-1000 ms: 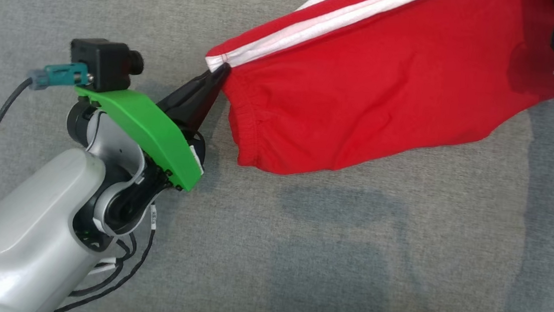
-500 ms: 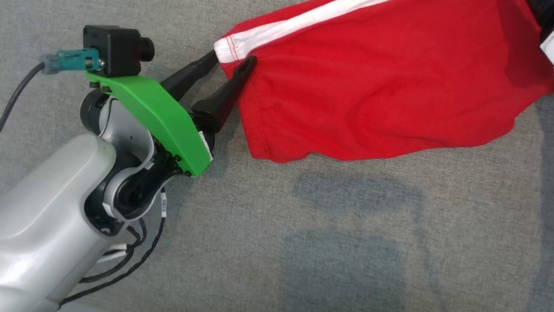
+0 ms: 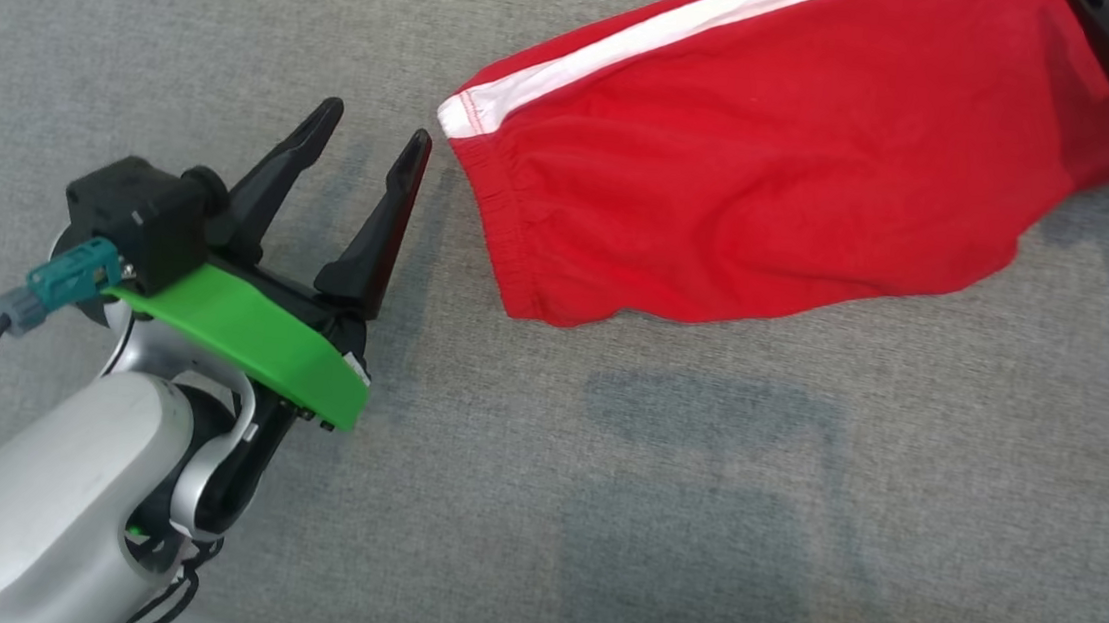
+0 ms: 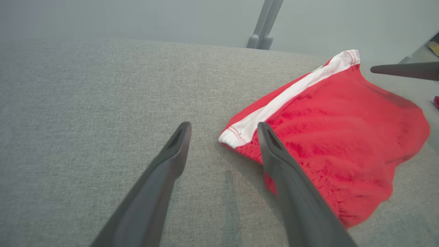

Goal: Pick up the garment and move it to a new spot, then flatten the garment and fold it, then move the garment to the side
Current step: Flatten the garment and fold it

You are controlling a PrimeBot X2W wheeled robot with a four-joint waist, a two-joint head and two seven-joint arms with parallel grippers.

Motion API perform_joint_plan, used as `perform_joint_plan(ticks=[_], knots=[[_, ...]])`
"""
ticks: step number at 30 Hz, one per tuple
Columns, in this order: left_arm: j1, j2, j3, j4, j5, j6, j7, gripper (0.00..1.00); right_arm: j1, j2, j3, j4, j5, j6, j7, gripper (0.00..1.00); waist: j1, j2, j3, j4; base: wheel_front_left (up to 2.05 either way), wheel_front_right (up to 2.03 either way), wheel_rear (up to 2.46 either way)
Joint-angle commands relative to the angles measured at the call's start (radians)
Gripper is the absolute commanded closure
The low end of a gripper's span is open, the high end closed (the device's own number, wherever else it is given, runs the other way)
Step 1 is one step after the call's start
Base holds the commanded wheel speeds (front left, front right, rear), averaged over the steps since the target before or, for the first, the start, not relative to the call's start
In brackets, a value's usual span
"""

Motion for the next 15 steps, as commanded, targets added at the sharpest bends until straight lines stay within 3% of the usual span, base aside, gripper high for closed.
perform_joint_plan(ticks=[1, 9, 14, 15], knots=[[0.02, -0.01, 0.007, 0.001, -0.001, 0.009, -0.022, 0.0, 0.017, 0.002, 0.0, 0.012, -0.027, 0.0, 0.005, 0.0, 0.0, 0.0062, 0.016, 0.027, 0.0, 0.0, 0.0], [0.077, -0.027, 0.021, 0.036, -0.004, 0.001, -0.108, 0.0, 0.067, -0.012, -0.01, 0.094, -0.117, 0.0, 0.045, 0.0, 0.0, 0.0062, 0.015, 0.075, 0.0, 0.0, 0.0], [0.112, -0.028, 0.031, 0.056, 0.011, 0.004, -0.147, 0.0, 0.113, 0.039, -0.051, 0.129, -0.052, 0.0, 0.1, 0.0, 0.0, 0.0062, -0.018, 0.081, 0.0, 0.0, 0.0], [0.119, -0.025, 0.03, 0.065, 0.025, 0.007, -0.154, 0.0, 0.124, 0.063, -0.062, 0.13, -0.018, 0.0, 0.115, 0.73, 0.0, 0.0062, -0.029, 0.08, 0.0, 0.0, 0.0]])
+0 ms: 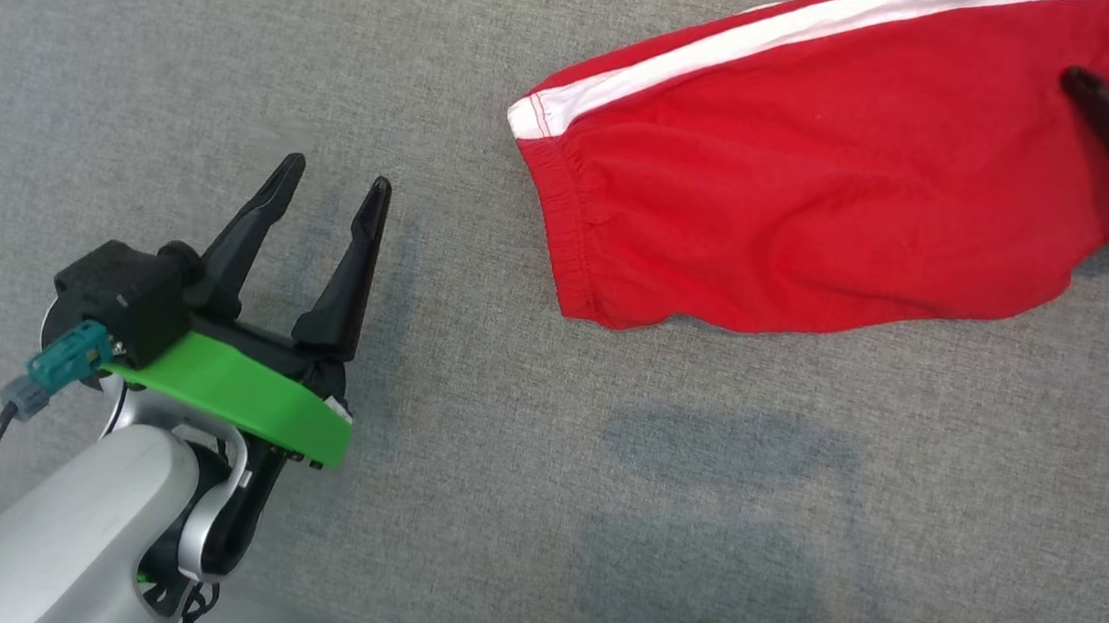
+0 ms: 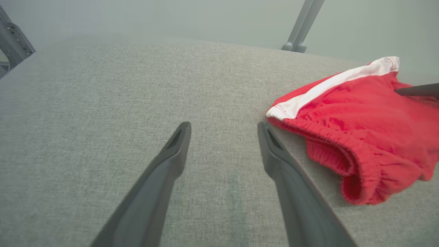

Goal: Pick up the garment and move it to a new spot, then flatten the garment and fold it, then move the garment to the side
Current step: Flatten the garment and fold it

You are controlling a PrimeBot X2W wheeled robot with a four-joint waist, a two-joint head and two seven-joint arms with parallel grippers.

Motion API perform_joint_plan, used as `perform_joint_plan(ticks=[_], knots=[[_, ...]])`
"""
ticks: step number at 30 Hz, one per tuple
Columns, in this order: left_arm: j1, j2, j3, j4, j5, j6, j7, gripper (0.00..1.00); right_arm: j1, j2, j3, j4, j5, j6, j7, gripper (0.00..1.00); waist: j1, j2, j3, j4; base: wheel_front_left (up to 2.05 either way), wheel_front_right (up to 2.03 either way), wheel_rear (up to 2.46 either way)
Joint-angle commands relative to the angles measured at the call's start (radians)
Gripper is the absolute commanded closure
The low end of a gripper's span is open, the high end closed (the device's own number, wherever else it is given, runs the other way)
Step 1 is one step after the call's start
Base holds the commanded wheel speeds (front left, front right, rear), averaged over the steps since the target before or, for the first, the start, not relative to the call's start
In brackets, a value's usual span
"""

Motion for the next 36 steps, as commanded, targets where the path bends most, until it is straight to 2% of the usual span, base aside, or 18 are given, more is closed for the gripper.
perform_joint_plan(ticks=[1, 2, 6, 9, 14, 20, 27, 32, 36], knots=[[0.015, 0.003, 0.004, 0.006, 0.016, 0.007, -0.009, 0.0, 0.064, 0.037, 0.013, 0.027, 0.029, 0.001, 0.033, 1.0, 0.0, 0.0062, -0.032, -0.001, 0.0, 0.0, 0.0], [0.037, -0.003, 0.004, 0.024, 0.027, 0.005, -0.019, 0.0, 0.085, 0.066, -0.014, 0.014, 0.082, 0.001, 0.035, 1.0, 0.0, 0.0062, -0.065, -0.009, 0.0, 0.0, 0.0], [0.089, -0.01, 0.01, 0.049, 0.042, -0.019, -0.03, 0.0, 0.139, 0.13, -0.107, -0.018, 0.161, 0.001, 0.007, 1.0, 0.0, 0.0062, -0.148, -0.04, 0.0, 0.0, 0.0], [0.14, 0.001, 0.023, 0.072, 0.065, -0.036, -0.036, 0.0, 0.207, 0.17, -0.168, -0.032, 0.196, 0.001, -0.005, 1.0, 0.0, 0.0062, -0.217, -0.073, 0.0, 0.0, 0.0], [0.255, -0.02, 0.089, 0.091, 0.112, -0.074, -0.037, 0.0, 0.341, 0.217, -0.254, -0.046, 0.233, 0.001, -0.019, 1.0, 0.0, 0.0062, -0.318, -0.132, 0.0, 0.0, 0.0], [0.369, -0.057, 0.176, 0.101, 0.218, -0.122, -0.037, 0.0, 0.464, 0.219, -0.324, -0.031, 0.22, 0.001, -0.081, 1.0, 0.0, 0.0062, -0.367, -0.18, 0.0, 0.0, 0.0], [0.411, -0.11, 0.233, 0.108, 0.288, -0.185, -0.037, 0.0, 0.455, 0.202, -0.398, 0.036, 0.174, 0.001, -0.164, 1.0, 0.0, 0.0062, -0.371, -0.181, 0.0, 0.0, 0.0], [0.42, -0.146, 0.25, 0.127, 0.321, -0.22, -0.037, 0.0, 0.413, 0.206, -0.368, -0.007, 0.163, 0.001, -0.149, 1.0, 0.0, 0.0062, -0.355, -0.158, 0.0, 0.0, 0.0], [0.416, -0.176, 0.252, 0.148, 0.34, -0.241, -0.037, 0.0, 0.376, 0.241, -0.254, -0.069, 0.157, 0.001, -0.121, 1.0, 0.0, 0.0062, -0.338, -0.145, 0.0, 0.0, 0.0]])
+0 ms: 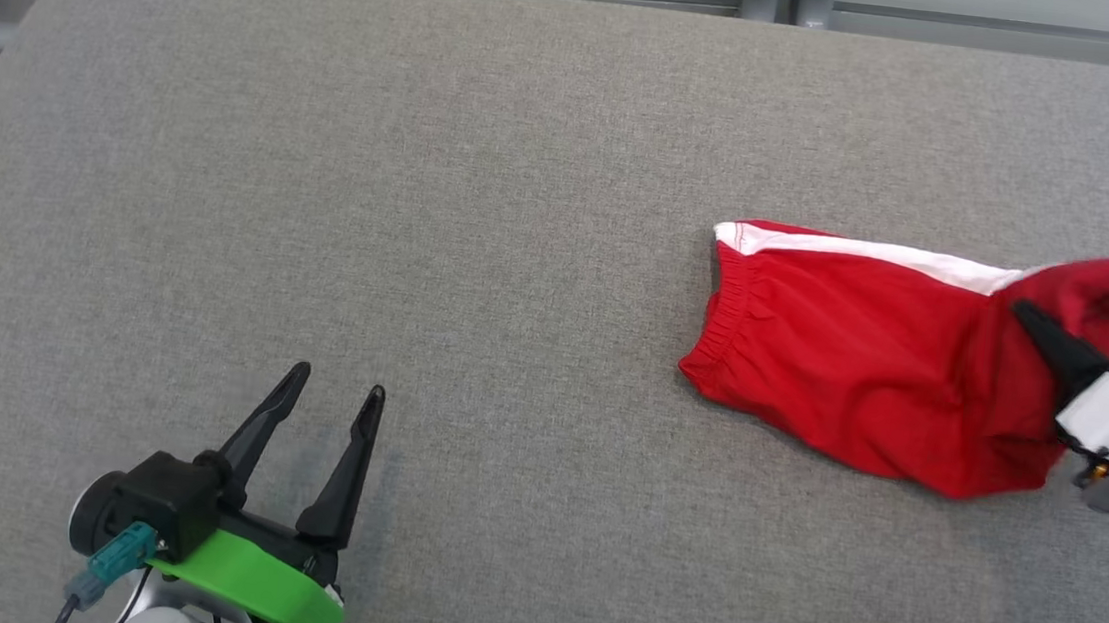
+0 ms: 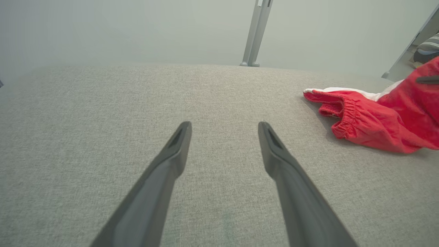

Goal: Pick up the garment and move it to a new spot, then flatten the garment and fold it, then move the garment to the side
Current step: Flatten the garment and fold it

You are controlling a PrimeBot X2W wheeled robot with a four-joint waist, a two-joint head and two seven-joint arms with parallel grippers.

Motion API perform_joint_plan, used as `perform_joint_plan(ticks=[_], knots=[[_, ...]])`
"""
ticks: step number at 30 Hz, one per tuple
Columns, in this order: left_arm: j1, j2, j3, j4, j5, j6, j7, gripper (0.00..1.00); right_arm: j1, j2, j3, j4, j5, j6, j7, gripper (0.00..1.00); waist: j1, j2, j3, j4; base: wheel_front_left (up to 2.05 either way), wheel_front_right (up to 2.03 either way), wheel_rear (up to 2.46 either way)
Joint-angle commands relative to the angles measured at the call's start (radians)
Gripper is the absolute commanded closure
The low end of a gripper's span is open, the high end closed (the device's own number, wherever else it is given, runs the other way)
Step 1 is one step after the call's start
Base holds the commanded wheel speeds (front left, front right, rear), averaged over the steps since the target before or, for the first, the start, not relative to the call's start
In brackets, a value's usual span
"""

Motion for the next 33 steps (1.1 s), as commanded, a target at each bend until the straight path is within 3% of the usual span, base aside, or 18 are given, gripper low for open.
perform_joint_plan(ticks=[1, 6, 13, 14, 16, 17, 18, 23, 28, 33], knots=[[0.001, -0.016, 0.002, 0.009, 0.018, -0.013, -0.005, 0.0, -0.025, 0.02, 0.066, -0.03, -0.015, 0.001, 0.013, 1.0, 0.0, 0.0062, 0.019, 0.015, 0.0, 0.0, 0.0], [-0.028, -0.033, 0.012, 0.024, 0.032, -0.036, -0.005, 0.0, -0.051, 0.052, 0.189, -0.044, -0.063, 0.001, 0.019, 1.0, 0.0, 0.0062, 0.038, 0.03, 0.0, 0.0, 0.0], [-0.058, -0.052, 0.024, 0.041, 0.065, -0.06, -0.005, 0.0, -0.104, 0.09, 0.327, 0.047, -0.156, 0.001, -0.022, 1.0, 0.0, 0.0062, 0.058, 0.051, 0.0, 0.0, 0.0], [-0.059, -0.055, 0.025, 0.042, 0.067, -0.064, -0.005, 0.0, -0.11, 0.094, 0.34, 0.061, -0.163, 0.001, -0.03, 0.95, 0.0, 0.0062, 0.058, 0.052, 0.0, 0.0, 0.0], [-0.057, -0.061, 0.03, 0.046, 0.074, -0.068, -0.005, 0.0, -0.125, 0.101, 0.361, 0.089, -0.175, 0.001, -0.054, 0.6, 0.0, 0.0062, 0.057, 0.053, 0.0, 0.0, 0.0], [-0.054, -0.064, 0.033, 0.048, 0.076, -0.069, -0.005, 0.0, -0.133, 0.103, 0.371, 0.099, -0.178, 0.001, -0.068, 0.37, 0.0, 0.0062, 0.055, 0.053, 0.0, 0.0, 0.0], [-0.05, -0.066, 0.035, 0.052, 0.077, -0.07, -0.005, 0.0, -0.14, 0.106, 0.381, 0.108, -0.179, 0.001, -0.08, 0.0, 0.0, 0.0062, 0.053, 0.052, 0.0, 0.0, 0.0], [-0.025, -0.08, 0.042, 0.07, 0.083, -0.077, -0.005, 0.0, -0.169, 0.113, 0.443, 0.131, -0.17, 0.001, -0.124, 0.0, 0.0, 0.0062, 0.033, 0.04, 0.0, 0.0, 0.0], [-0.003, -0.088, 0.054, 0.074, 0.088, -0.075, -0.005, 0.0, -0.18, 0.112, 0.505, 0.057, -0.124, 0.001, -0.134, 0.0, 0.0, 0.0062, 0.01, 0.014, 0.0, 0.0, 0.0], [0.011, -0.092, 0.074, 0.06, 0.093, -0.069, -0.005, 0.0, -0.115, 0.082, 0.44, -0.061, -0.074, 0.001, -0.098, 0.0, 0.0, 0.0062, 0.013, -0.007, 0.0, 0.0, 0.0]])
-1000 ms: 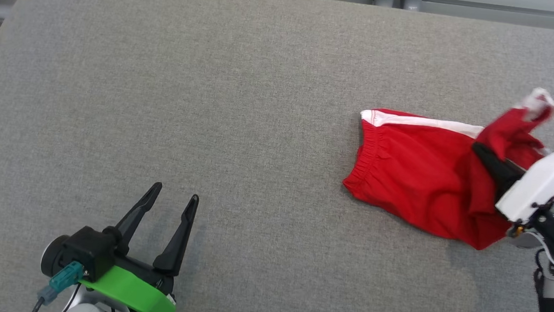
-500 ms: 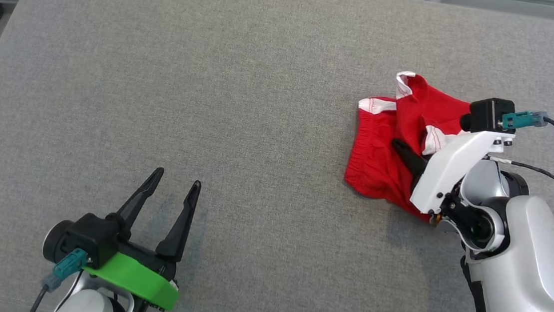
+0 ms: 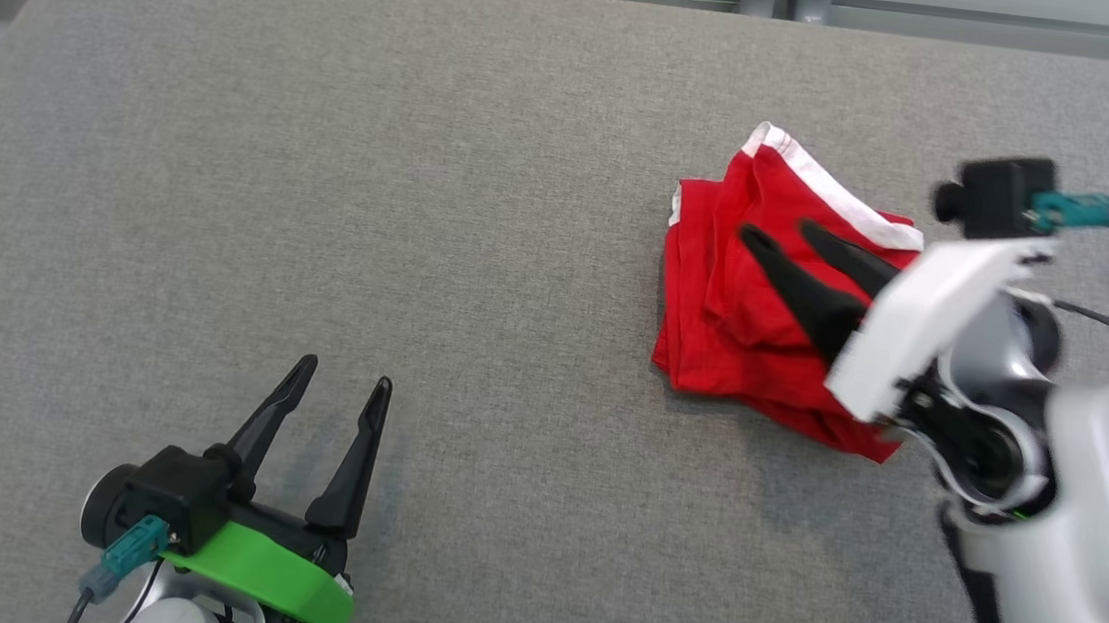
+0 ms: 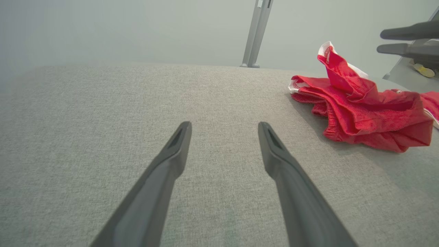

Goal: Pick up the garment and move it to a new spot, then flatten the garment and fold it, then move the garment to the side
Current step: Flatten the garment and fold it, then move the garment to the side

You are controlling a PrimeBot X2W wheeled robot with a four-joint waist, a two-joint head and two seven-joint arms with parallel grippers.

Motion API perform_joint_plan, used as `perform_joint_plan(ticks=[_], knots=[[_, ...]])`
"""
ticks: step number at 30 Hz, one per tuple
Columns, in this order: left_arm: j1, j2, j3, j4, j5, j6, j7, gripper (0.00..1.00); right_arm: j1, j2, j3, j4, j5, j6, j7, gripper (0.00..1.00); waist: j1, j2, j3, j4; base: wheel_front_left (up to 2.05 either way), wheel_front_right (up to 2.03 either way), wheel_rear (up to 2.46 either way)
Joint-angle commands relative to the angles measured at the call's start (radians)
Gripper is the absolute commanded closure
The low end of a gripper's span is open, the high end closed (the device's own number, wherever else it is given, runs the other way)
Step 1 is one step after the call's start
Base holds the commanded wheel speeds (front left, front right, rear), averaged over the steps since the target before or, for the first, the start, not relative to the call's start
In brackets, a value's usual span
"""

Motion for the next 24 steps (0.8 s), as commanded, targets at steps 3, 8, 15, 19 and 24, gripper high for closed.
perform_joint_plan(ticks=[3, 8, 15, 19, 24], knots=[[0.016, -0.009, 0.015, -0.018, 0.009, 0.0, -0.004, 0.0, 0.096, -0.069, -0.083, -0.052, -0.02, 0.0, 0.049, 0.0, 0.0, 0.0062, 0.024, -0.018, 0.0, 0.0, 0.0], [0.004, -0.014, 0.023, -0.027, 0.02, -0.016, -0.004, 0.0, 0.167, -0.1, -0.196, -0.056, -0.063, 0.0, 0.081, 0.0, 0.0, 0.0062, 0.068, -0.029, 0.0, 0.0, 0.0], [-0.034, -0.018, 0.023, -0.022, 0.032, -0.031, -0.004, 0.0, 0.13, -0.049, -0.257, 0.008, -0.086, 0.0, 0.081, 0.0, 0.0, 0.0062, 0.106, -0.024, 0.0, 0.0, 0.0], [-0.05, -0.02, 0.026, -0.014, 0.038, -0.04, -0.004, 0.0, 0.087, -0.021, -0.272, 0.083, -0.079, 0.0, 0.08, 0.0, 0.0, 0.0062, 0.118, -0.014, 0.0, 0.0, 0.0], [-0.046, -0.028, 0.041, -0.003, 0.043, -0.041, -0.004, 0.0, 0.036, 0.005, -0.228, 0.145, 0.051, 0.0, 0.061, 1.0, 0.0, 0.0062, 0.1, -0.02, 0.0, 0.0, 0.0]])
